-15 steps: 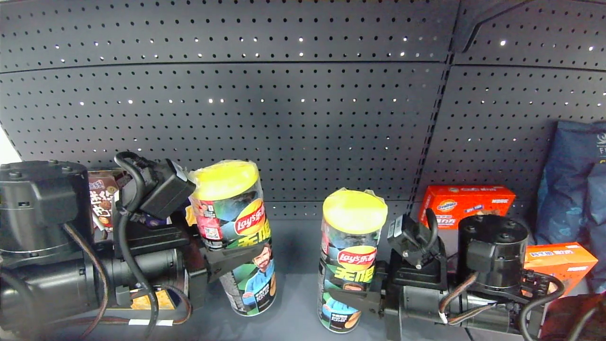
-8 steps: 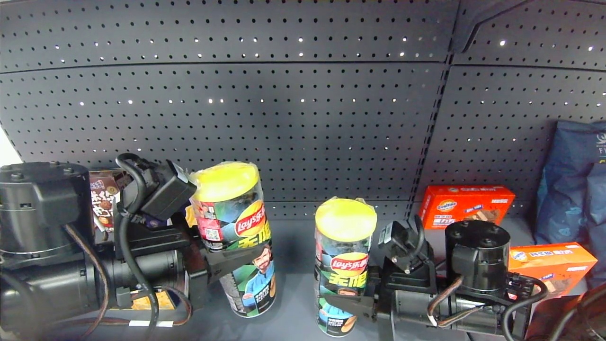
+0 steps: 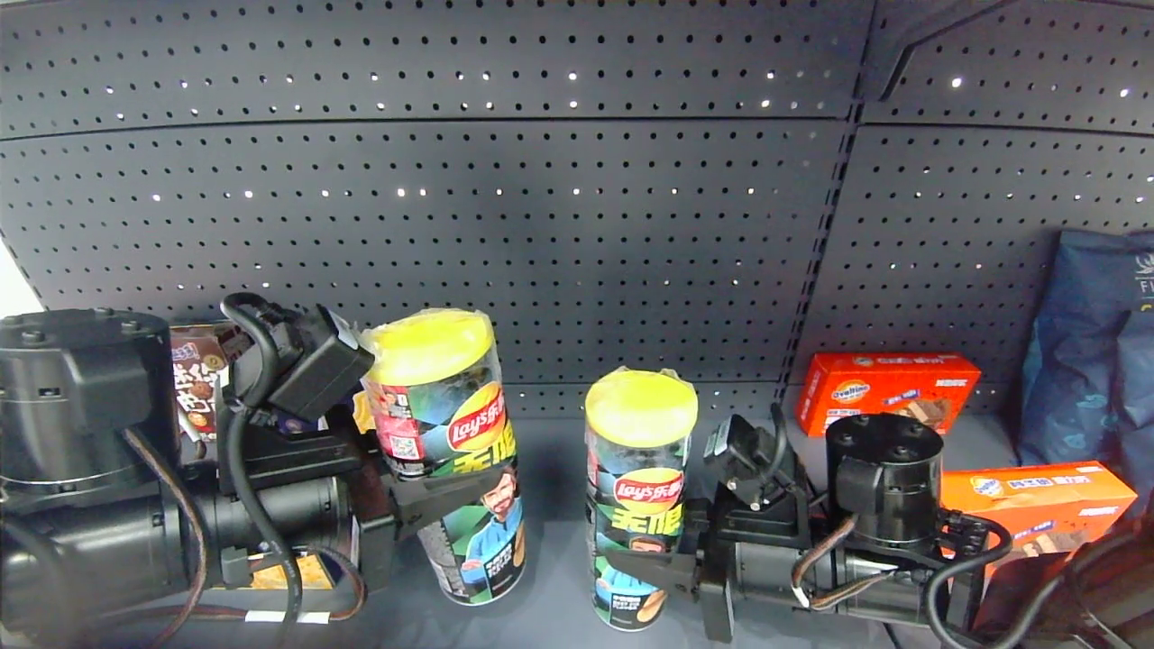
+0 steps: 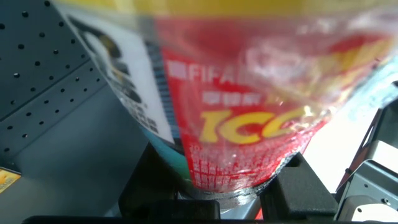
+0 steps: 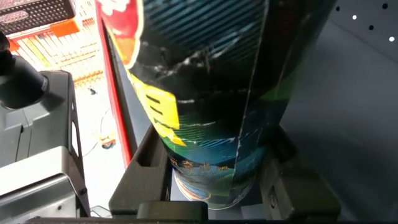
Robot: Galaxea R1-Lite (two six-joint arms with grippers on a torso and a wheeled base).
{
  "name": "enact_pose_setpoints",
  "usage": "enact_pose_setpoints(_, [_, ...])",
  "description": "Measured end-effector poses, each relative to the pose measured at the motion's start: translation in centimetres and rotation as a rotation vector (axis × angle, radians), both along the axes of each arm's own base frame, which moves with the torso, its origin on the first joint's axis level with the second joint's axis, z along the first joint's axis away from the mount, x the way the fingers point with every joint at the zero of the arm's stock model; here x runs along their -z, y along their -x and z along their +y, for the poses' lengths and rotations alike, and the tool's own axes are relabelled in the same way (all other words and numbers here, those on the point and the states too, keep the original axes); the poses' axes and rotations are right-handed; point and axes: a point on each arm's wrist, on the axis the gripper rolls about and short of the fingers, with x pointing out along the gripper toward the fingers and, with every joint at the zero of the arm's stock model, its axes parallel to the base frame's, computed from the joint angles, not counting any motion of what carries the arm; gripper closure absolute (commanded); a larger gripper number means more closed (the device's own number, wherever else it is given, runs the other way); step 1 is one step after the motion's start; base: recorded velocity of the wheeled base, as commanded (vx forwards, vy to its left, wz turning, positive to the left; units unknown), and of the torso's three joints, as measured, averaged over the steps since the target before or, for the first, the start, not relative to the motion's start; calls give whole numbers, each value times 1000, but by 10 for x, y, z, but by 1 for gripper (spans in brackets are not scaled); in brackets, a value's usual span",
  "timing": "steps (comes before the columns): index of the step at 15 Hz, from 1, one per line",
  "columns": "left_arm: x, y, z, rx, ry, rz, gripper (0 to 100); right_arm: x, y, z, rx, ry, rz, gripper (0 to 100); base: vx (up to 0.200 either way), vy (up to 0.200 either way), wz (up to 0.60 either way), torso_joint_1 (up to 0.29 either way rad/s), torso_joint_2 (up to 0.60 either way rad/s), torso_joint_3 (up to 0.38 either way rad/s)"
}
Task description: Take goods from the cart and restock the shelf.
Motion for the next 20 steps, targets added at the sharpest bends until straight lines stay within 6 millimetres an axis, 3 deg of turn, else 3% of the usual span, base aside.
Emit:
enact_pose_setpoints(2, [0, 0, 0, 1, 0, 0, 100, 1, -2, 0, 3, 2, 1, 100, 0, 0, 0, 0, 0, 0])
enact_pose_setpoints(3, [0, 0, 0, 0, 0, 1, 100, 2, -2, 0, 4, 2, 2, 0, 0, 0, 0, 0, 0, 0])
enact_pose_setpoints(8, [0, 0, 0, 0, 0, 1, 100, 3, -5, -4, 23, 10, 1, 0, 0, 0, 0, 0, 0, 0])
enact_pose_setpoints(12, [1, 0, 0, 1, -1, 2, 100, -8, 5, -13, 25, -15, -30, 0, 0, 0, 0, 0, 0, 0])
enact_pose_setpoints(16, [0, 0, 0, 0, 0, 1, 100, -28, 39, -43, 42, -44, -69, 0, 0, 0, 0, 0, 0, 0])
enact_pose_setpoints(20, [0, 0, 0, -2, -1, 1, 100, -43, 76, -89, 102, -93, -131, 0, 0, 0, 0, 0, 0, 0])
